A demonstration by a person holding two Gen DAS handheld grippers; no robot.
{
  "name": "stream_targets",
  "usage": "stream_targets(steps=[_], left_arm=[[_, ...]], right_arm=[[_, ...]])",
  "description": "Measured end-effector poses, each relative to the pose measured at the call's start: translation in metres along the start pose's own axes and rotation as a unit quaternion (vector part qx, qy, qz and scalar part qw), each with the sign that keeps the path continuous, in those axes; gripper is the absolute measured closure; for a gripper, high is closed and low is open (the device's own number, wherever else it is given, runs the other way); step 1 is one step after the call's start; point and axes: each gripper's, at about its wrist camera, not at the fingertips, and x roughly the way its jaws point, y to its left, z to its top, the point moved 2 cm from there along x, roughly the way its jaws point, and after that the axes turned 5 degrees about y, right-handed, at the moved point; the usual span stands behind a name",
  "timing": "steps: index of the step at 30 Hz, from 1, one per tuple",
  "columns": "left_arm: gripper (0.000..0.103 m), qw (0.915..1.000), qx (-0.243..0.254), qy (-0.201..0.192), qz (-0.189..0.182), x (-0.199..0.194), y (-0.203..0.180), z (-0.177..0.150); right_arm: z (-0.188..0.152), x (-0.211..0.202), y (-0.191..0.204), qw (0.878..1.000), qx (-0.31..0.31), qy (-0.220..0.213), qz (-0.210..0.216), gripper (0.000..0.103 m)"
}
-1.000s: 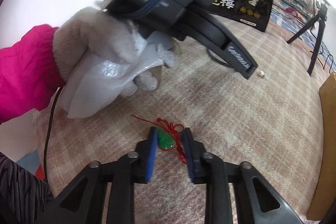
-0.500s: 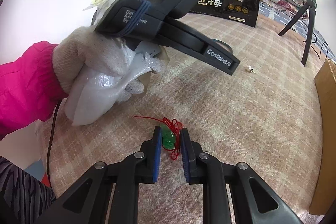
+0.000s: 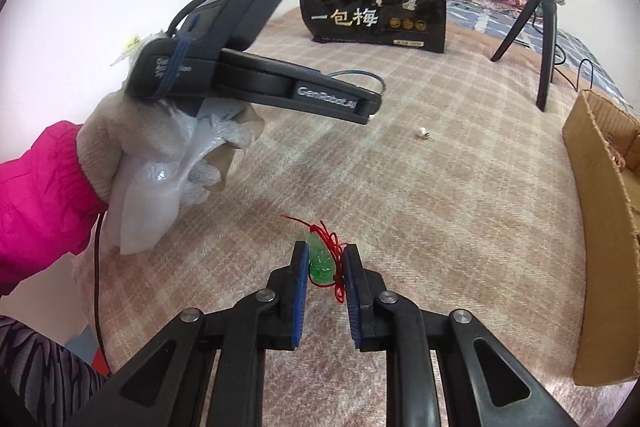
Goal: Organize jewelry
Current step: 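Grasp the red-string green charm with the right tool while the left tool grasps the blue bangle, then carry bangle and charm into the cardboard box, opening both tools to release them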
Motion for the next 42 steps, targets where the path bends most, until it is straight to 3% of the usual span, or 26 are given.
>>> stream_targets(steps=[15,28,42], left_arm=[[0.030,0.9986,0.027,-0.046,0.004,-0.056,-0.026,0.008],[0.030,0.9948,0.061,-0.077,-0.028,-0.090,-0.088,0.019],[0.030,0.9890,0.096,-0.085,-0.073,-0.100,-0.165,0.024]], right_arm=[[-0.001,-0.062,-0.026,0.997,0.042,-0.055,-0.034,0.087],[-0.017,-0.127,-0.087,0.986,0.100,-0.097,-0.088,0.087],[-0.022,-0.163,-0.147,0.975,0.133,-0.120,-0.128,0.087]])
